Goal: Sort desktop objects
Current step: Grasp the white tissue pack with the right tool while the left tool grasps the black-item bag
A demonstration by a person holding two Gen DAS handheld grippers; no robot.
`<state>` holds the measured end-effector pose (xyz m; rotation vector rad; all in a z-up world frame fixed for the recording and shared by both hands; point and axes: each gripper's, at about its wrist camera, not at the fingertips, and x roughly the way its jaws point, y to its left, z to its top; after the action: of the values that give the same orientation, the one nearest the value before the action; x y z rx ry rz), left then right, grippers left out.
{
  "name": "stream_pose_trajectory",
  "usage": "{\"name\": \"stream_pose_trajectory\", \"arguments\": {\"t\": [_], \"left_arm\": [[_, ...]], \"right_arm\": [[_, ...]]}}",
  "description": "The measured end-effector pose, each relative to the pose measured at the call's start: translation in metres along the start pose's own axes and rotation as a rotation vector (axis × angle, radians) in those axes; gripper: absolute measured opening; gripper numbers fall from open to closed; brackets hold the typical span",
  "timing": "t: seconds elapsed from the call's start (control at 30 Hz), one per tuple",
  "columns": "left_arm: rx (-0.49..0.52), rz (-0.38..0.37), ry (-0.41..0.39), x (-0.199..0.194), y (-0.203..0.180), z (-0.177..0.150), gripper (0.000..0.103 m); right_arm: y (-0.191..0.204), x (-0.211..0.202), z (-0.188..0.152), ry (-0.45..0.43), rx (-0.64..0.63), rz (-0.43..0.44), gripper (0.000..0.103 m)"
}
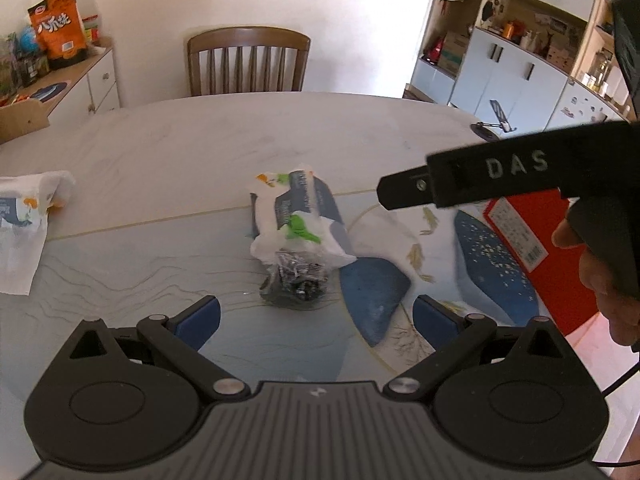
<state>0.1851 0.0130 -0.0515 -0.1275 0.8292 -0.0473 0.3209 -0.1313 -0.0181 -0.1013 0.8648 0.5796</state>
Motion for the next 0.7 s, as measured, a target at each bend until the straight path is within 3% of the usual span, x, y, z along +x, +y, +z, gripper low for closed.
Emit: {"name": "stream_pose_trajectory", "arguments": {"t": [0.7], "left_arm": [[0.036, 0.043, 0.01, 0.059, 0.015, -0.002, 0.102]], "right_arm": [[0.016, 0.098, 0.035, 0.133, 0.034, 0.044, 0.092]]}}
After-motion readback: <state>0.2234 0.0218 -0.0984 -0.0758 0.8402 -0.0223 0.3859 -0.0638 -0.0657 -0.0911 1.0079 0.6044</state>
